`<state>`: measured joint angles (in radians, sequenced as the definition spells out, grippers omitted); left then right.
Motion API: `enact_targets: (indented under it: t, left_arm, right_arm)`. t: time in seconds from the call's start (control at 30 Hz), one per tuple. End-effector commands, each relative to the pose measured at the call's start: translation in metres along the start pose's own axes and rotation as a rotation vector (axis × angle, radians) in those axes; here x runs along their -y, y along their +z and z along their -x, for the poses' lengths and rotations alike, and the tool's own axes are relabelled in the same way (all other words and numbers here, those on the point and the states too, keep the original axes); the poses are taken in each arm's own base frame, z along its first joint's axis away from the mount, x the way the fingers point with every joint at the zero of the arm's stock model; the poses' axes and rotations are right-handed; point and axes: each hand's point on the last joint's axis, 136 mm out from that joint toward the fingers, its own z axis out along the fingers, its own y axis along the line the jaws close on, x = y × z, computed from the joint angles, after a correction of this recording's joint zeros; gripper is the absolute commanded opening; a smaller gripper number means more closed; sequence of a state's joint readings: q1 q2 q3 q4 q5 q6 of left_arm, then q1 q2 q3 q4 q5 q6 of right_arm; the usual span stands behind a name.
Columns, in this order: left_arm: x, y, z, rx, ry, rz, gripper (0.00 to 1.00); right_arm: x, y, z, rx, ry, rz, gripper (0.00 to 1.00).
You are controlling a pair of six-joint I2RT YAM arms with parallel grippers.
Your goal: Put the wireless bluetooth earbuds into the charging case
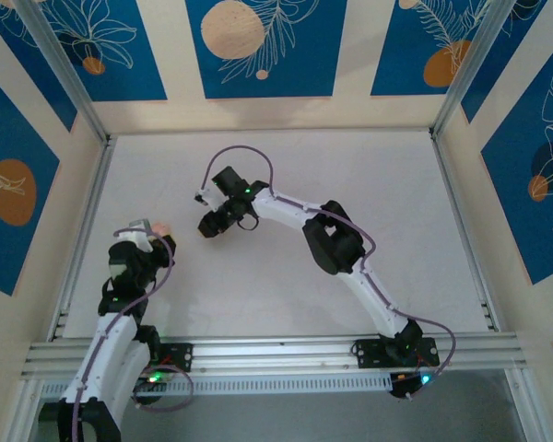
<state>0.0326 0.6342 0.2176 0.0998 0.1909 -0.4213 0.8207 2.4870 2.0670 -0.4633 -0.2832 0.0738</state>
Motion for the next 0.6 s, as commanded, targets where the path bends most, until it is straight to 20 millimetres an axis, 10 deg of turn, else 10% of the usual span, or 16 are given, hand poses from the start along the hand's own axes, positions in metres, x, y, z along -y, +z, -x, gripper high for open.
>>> enact_targets:
  t: [0.0, 0.57]
  left_arm:
    - [0.003, -0.002, 0.005, 0.027, -0.015, -0.027, 0.15]
    - [0.008, -0.005, 0.007, 0.042, -0.003, -0.056, 0.14]
  right_arm:
    - [0.002, 0.01, -0.005, -0.036, -0.032, -0.019, 0.39]
    - [0.016, 0.041, -0.017, -0.082, -0.114, -0.124, 0.35]
